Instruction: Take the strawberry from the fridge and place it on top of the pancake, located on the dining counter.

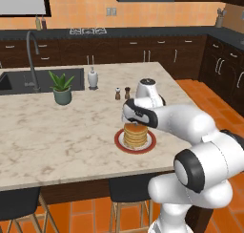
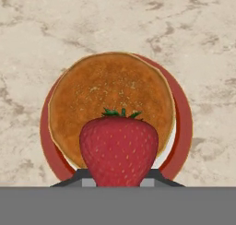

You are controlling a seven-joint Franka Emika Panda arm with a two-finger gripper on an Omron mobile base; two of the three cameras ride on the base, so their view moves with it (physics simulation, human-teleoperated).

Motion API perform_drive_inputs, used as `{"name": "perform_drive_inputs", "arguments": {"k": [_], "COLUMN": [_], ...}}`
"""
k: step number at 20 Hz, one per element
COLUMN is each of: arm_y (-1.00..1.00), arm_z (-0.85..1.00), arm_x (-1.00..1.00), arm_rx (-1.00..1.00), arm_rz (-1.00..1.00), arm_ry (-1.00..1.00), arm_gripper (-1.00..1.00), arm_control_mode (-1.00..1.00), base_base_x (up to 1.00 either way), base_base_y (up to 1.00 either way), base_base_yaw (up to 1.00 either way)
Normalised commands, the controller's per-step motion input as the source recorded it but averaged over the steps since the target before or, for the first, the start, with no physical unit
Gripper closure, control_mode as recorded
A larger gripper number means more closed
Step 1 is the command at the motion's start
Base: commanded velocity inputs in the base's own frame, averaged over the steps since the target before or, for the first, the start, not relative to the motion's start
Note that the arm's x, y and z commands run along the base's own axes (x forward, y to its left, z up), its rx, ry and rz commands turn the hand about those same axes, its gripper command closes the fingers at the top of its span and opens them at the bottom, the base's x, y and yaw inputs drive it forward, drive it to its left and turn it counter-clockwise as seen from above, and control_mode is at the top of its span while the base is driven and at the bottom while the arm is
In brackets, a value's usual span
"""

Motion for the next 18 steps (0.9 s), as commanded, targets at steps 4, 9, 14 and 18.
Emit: {"name": "perform_drive_inputs", "arguments": {"k": [4,9,14,18], "arm_y": [0.02,0.00,0.00,0.01], "arm_z": [-0.14,-0.04,-0.01,-0.10], "arm_x": [0.00,0.00,0.02,0.05], "arm_rx": [0.00,0.00,0.00,0.00], "arm_rz": [-0.04,-0.03,0.00,0.00], "arm_ry": [0.00,0.00,0.00,0.00], "arm_gripper": [1.00,1.00,1.00,-1.00], "arm_control_mode": [-1.00,-1.00,-1.00,-1.00], "base_base_x": [0.00,0.00,0.00,0.00], "base_base_y": [0.00,0.00,0.00,0.00], "base_base_yaw": [0.00,0.00,0.00,0.00]}}
